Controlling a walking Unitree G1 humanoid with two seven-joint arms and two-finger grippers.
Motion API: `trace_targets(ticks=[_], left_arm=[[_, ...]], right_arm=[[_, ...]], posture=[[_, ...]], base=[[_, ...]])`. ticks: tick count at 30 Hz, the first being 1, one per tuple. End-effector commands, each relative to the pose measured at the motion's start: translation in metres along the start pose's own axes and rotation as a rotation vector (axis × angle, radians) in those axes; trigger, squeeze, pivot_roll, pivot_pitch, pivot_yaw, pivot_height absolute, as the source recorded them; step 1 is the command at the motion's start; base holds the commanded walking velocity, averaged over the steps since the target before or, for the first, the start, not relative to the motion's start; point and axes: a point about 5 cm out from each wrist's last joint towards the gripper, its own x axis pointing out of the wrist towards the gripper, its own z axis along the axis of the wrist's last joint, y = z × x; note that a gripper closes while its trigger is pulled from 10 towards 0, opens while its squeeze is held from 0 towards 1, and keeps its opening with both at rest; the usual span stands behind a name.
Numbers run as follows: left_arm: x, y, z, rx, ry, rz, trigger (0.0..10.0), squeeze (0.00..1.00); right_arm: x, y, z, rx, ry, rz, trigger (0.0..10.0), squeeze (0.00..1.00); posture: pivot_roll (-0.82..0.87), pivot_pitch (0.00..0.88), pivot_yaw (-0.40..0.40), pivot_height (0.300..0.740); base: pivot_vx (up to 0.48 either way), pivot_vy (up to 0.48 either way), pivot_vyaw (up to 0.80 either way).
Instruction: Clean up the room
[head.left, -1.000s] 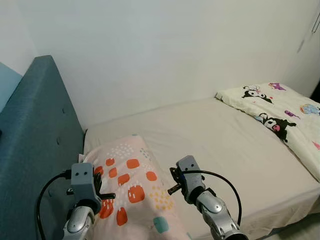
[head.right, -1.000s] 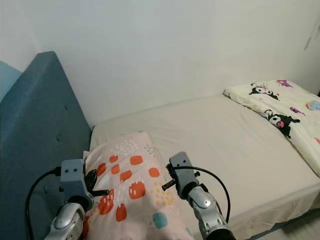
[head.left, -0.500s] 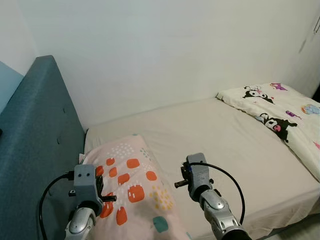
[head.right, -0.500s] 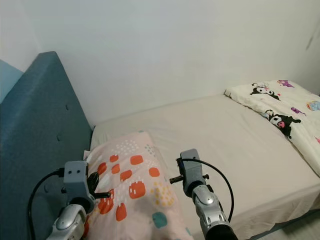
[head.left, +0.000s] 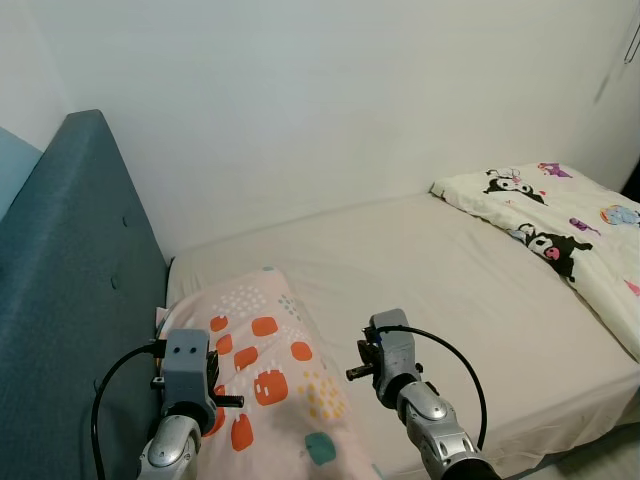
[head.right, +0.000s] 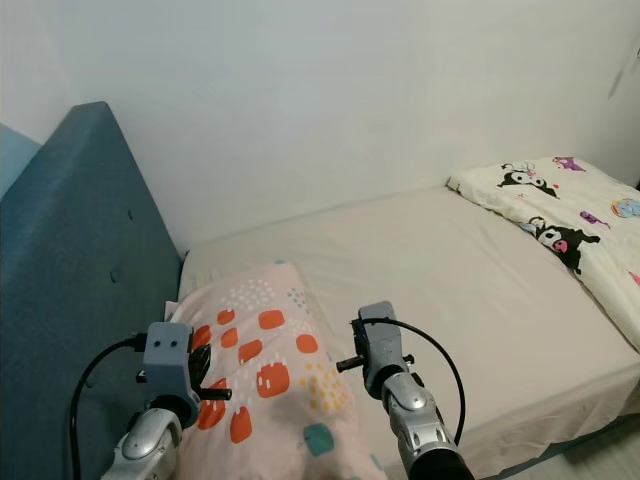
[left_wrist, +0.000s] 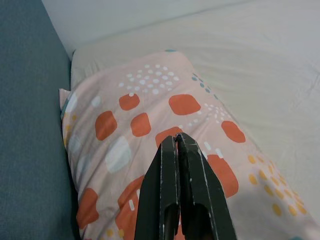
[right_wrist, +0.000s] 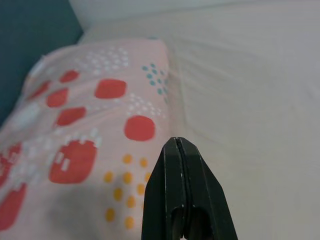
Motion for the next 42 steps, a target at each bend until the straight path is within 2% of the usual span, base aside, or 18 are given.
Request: trace_targets(ticks=[1,3,4,6,14,22,31,33,37,42], left_arm=[[-0.002,0.001,-0.009,-0.008,0.042,0.014,10.0,0.0],[-0.002,0.001,-0.009,-0.004,0.041,0.017,10.0,0.0],[-0.002,0.001,-0.009,-0.003,0.042,0.018,10.0,0.0],[-0.002,0.001,-0.01,-0.002,0.043,0.019,10.0,0.0],[-0.003,-0.001,-0.013,-0.018,0.054,0.026,10.0,0.0],[-0.003,-0.001,-0.014,-0.026,0.059,0.03,10.0,0.0],[-0.004,0.001,-0.015,-0.021,0.06,0.036,10.0,0.0],[-0.007,0.0,-0.014,-0.043,0.049,0.042,10.0,0.0],[-0.008,-0.002,-0.012,-0.008,0.033,0.027,10.0,0.0],[-0.008,-0.002,-0.011,-0.022,0.034,0.032,10.0,0.0]], right_arm=[[-0.001,0.002,0.0,0.021,-0.003,0.02,10.0,0.0],[0.0,0.004,-0.001,-0.031,0.019,0.02,10.0,0.0],[0.002,0.004,-0.002,-0.099,0.04,0.002,10.0,0.0],[0.002,0.004,-0.003,-0.122,0.046,-0.004,10.0,0.0],[0.003,0.004,0.0,-0.053,0.008,-0.049,10.0,0.0],[0.002,-0.004,0.0,-0.047,0.014,-0.072,10.0,0.0],[0.002,0.001,-0.002,-0.112,0.021,-0.045,10.0,0.0],[0.002,0.004,-0.003,-0.125,0.021,-0.027,10.0,0.0],[0.003,0.006,-0.003,-0.133,0.018,-0.017,10.0,0.0],[0.003,0.007,-0.003,-0.145,0.016,-0.004,10.0,0.0]], posture=[[-0.07,0.0,-0.001,0.74],[-0.07,0.0,0.0,0.74],[-0.07,0.0,0.0,0.74],[-0.07,0.0,0.0,0.74],[-0.07,0.0,0.001,0.74],[-0.08,0.0,-0.001,0.74],[-0.07,0.0,-0.003,0.74],[-0.07,0.0,-0.002,0.74],[-0.07,0.0,-0.003,0.74],[-0.07,0.0,-0.006,0.74]], base=[[0.0,0.0,0.0],[0.0,0.0,0.0],[0.0,0.0,0.0],[0.0,0.0,0.0],[0.0,0.0,0.0],[0.0,0.0,0.0],[0.0,0.0,0.0],[0.0,-0.266,0.0],[0.0,-0.48,0.72],[0.0,-0.48,0.8]])
